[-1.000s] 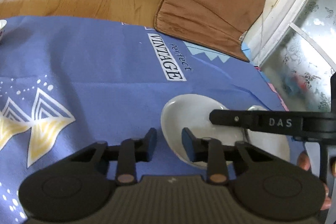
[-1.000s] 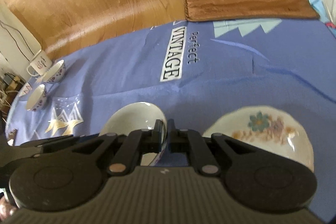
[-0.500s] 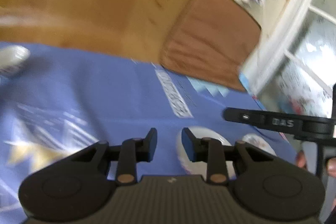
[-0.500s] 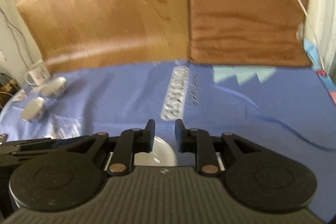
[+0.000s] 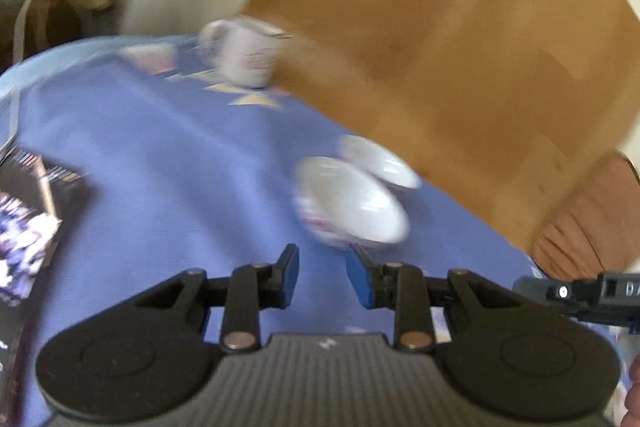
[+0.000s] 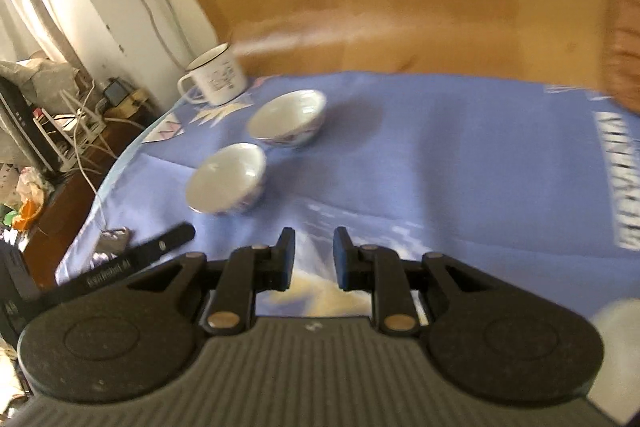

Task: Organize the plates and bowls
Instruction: 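Move the right gripper to a second bowl and close on its rim, then carry the second bowl onto the placed bowl and open the right gripper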

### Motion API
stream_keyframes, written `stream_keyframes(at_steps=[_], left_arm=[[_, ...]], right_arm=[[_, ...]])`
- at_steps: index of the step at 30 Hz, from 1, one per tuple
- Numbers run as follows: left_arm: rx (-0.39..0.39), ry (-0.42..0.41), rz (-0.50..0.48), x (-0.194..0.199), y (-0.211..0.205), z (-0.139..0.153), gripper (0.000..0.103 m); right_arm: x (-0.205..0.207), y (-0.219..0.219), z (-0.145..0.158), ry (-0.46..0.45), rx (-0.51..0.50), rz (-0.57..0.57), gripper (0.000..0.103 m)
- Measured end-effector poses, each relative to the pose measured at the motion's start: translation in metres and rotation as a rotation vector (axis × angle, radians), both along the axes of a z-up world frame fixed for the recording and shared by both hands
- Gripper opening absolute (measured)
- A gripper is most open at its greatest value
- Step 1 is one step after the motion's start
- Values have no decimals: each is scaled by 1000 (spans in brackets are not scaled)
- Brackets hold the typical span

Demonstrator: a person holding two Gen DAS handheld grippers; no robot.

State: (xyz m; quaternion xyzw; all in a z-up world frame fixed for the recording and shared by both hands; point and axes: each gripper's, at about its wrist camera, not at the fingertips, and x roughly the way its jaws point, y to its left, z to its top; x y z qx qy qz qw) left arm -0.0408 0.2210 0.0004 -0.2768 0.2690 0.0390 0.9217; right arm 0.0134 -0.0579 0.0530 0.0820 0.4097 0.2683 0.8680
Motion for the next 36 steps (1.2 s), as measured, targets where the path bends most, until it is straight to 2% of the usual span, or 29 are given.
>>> stream_keyframes(at_steps=[2, 4, 5, 7, 10, 11, 14, 17, 23, 26, 28, 30, 32, 34, 36], left_arm=[[-33, 4, 34, -1, 13, -11, 27], [-107, -25, 37, -3, 22, -17, 28], [-108, -51, 41, -4, 23, -16, 32], [-85, -57, 46, -3, 19, -14, 33], [-35, -59, 26, -1, 14, -10, 36], [-21, -59, 22, -2, 13, -11, 38], [-3, -62, 17, -6, 10, -10, 44], [-11, -59, 11, -5, 10, -9, 56], [17, -34, -32, -4, -8, 1, 62], [40, 8, -59, 2, -23, 9, 63], [38, 39, -76, 7, -29, 7, 59], [40, 75, -97, 13, -35, 2, 47], [50, 94, -121, 15, -41, -3, 24], [49, 102, -139, 15, -45, -3, 17], [24, 106, -150, 14, -46, -3, 16]], right_arm=[[21, 19, -4, 49, 30, 8, 26], [36, 35, -6, 81, 45, 4, 31], [44, 43, -8, 83, 35, 1, 35], [55, 57, -10, 62, -6, -2, 39], [71, 76, -19, 57, -59, -3, 39], [76, 80, -24, 66, -71, -9, 37], [83, 81, -39, 109, -84, -12, 12], [75, 78, -40, 101, -87, 0, 11], [41, 66, -26, 58, -117, 40, 9], [23, 54, -23, 53, -120, 61, 7], [14, 50, -22, 46, -123, 69, 7], [7, 44, -20, 40, -125, 72, 7], [4, 41, -20, 37, -125, 71, 7], [1, 38, -20, 21, -132, 71, 7], [-1, 35, -19, 4, -141, 62, 7]])
